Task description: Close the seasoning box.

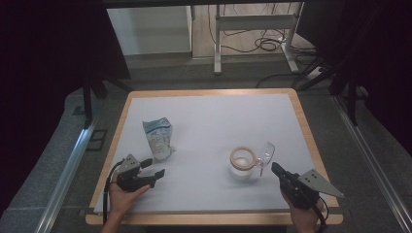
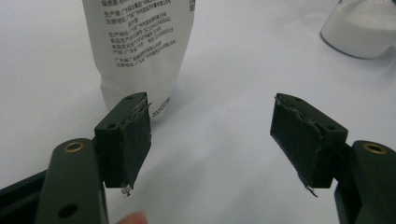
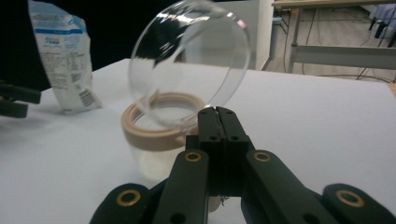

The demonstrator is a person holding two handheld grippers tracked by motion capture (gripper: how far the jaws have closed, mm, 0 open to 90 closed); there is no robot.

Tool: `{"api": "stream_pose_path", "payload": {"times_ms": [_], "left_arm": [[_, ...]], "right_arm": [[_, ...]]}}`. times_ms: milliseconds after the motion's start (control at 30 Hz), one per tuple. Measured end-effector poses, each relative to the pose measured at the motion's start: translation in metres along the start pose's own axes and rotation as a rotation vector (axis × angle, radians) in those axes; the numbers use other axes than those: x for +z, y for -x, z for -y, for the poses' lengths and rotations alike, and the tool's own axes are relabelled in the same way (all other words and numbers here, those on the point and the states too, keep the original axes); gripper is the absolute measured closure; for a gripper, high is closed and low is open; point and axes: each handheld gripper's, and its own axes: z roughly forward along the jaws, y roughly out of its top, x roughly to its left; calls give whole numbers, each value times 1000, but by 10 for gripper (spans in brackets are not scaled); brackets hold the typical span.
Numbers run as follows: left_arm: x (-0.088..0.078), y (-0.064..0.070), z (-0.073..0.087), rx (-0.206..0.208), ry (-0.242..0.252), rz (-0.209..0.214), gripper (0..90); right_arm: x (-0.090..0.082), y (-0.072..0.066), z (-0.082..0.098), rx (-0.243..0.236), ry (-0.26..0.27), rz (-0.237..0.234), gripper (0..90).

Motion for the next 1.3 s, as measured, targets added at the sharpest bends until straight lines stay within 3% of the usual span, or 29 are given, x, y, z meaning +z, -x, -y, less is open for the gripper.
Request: {"api": "stream_pose_path", "payload": {"times_ms": [300, 1300], "left_arm": [[1, 2, 1, 7, 1, 5, 291], [-1, 2, 4, 4, -5, 18, 291]], "right_arm": [[11, 5, -7, -3, 7, 8, 900], [26, -8, -19, -44, -1, -18, 900]]}}
